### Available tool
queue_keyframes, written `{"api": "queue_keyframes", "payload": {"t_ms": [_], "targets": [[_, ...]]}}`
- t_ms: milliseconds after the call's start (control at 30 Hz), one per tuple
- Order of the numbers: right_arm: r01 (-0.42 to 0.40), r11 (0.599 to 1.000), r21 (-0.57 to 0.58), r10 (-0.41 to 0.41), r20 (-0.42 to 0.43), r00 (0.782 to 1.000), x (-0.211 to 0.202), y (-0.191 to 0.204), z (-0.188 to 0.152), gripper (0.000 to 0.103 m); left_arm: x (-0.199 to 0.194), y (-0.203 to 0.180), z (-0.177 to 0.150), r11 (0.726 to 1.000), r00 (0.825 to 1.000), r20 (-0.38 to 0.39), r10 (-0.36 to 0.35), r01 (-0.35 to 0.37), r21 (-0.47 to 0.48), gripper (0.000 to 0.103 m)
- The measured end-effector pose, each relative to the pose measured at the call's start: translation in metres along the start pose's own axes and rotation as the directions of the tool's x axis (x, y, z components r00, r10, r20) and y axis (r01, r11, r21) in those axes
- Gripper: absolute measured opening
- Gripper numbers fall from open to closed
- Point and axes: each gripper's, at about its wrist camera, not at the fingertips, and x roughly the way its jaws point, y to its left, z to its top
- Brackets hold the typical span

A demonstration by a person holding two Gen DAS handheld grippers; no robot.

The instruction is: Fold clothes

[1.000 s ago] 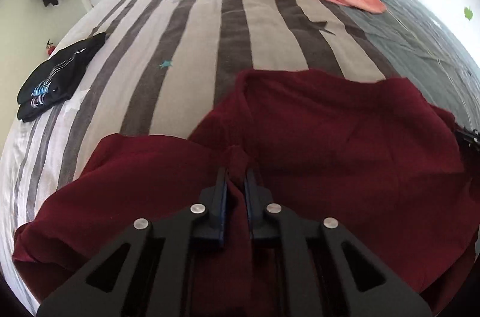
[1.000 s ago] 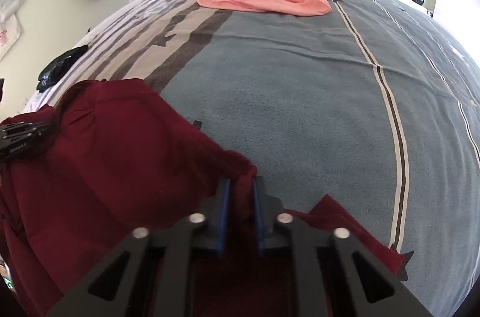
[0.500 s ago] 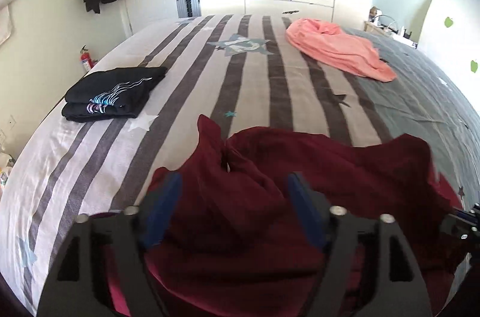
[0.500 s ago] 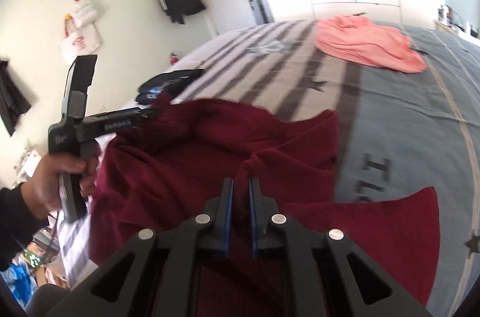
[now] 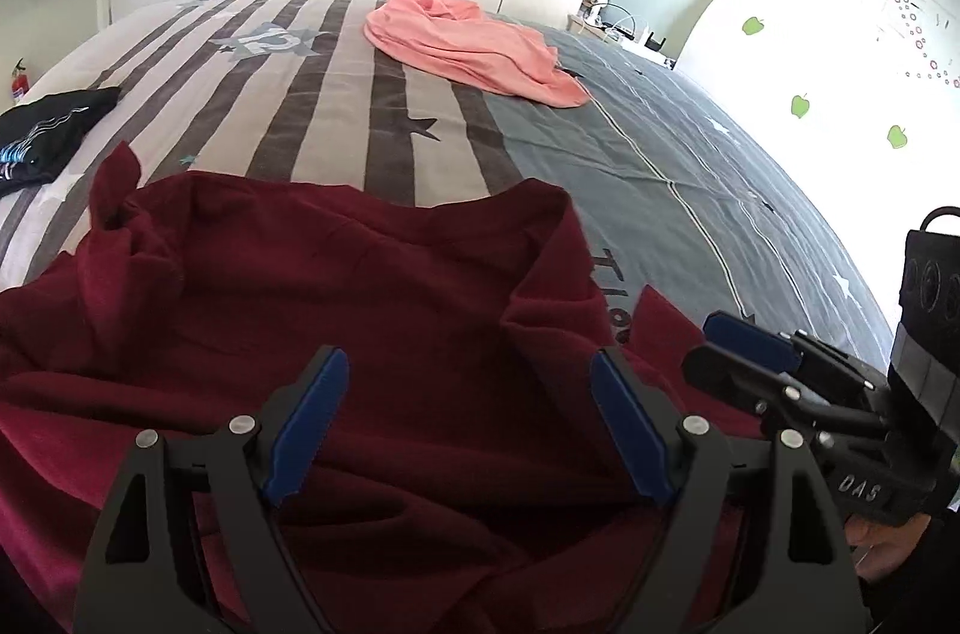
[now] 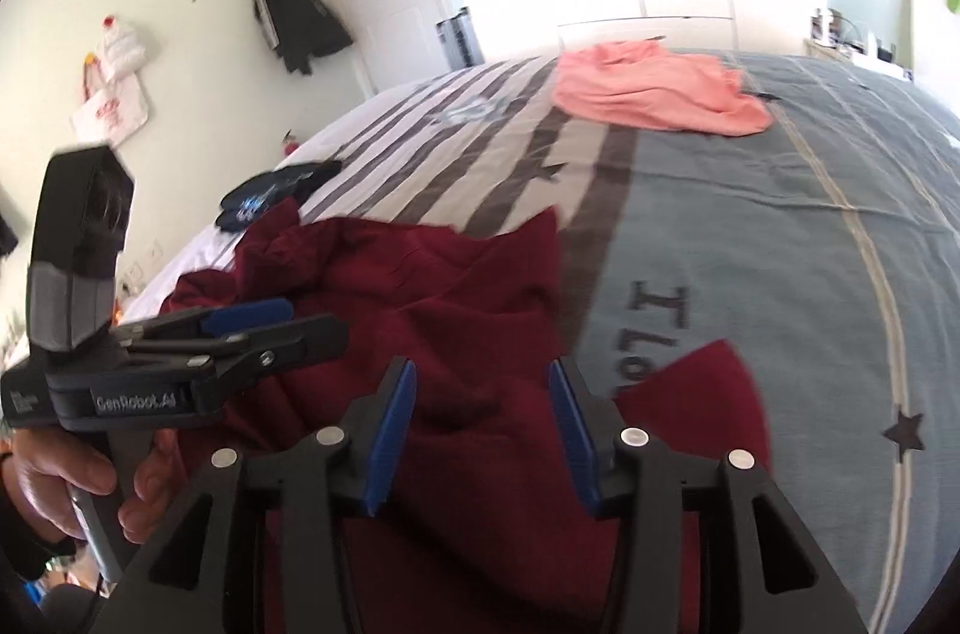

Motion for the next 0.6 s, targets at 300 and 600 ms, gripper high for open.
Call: {"api": "queue_keyframes", "payload": {"t_ms": [300,600], "targets": [[0.296,0.953,0.068,-0.291,-0.071,0.954,0.005,-0.075,0.000,0.046,0.065,-0.034,-0.015,0.989,0.988,-0.090,0.123,-0.115,0.088,0.030],[0.310,0.950,0.039,-0.308,-0.054,0.950,0.011,-0.074,0.006,0.046,0.003,0.012,-0.016,0.985,0.987,0.051,0.151,-0.154,0.071,0.009]]}}
